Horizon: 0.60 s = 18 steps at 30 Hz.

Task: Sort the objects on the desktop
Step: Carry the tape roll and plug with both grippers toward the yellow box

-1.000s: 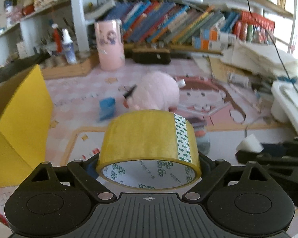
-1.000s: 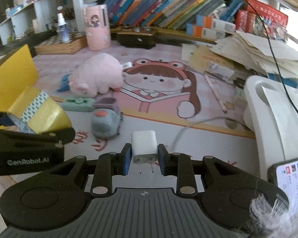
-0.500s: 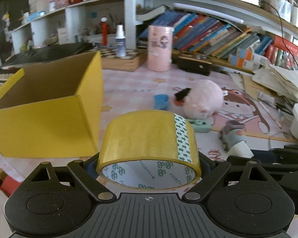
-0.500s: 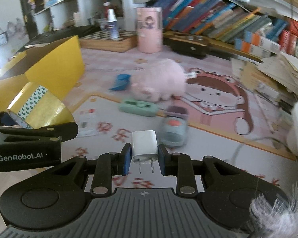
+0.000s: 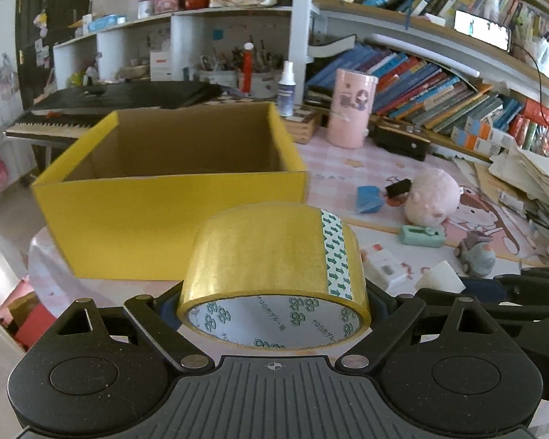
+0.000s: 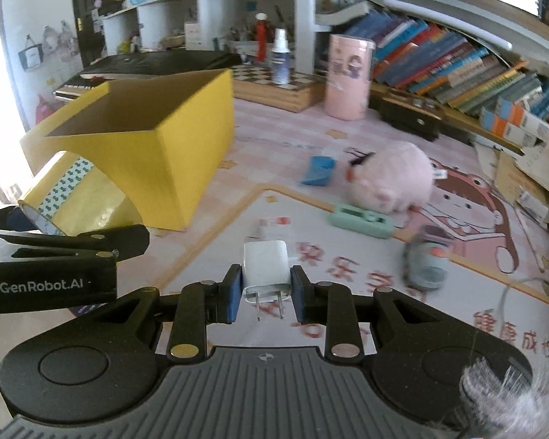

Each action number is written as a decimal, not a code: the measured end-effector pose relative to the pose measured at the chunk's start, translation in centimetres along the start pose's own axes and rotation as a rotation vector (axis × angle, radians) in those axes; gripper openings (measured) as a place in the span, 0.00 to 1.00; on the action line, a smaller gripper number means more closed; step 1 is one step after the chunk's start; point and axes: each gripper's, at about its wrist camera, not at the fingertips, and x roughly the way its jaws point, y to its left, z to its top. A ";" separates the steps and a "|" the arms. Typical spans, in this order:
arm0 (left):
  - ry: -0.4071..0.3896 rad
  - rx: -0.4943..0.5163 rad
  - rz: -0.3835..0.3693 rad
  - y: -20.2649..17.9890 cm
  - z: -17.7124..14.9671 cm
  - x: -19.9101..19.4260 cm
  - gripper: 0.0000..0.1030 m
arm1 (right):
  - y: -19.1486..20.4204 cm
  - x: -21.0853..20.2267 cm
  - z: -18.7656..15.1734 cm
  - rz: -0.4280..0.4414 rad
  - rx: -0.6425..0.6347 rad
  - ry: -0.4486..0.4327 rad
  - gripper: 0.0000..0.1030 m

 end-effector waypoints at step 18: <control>0.024 0.052 -0.050 9.6 -2.7 -4.0 0.90 | 11.8 -1.4 -2.2 -0.017 0.056 0.011 0.25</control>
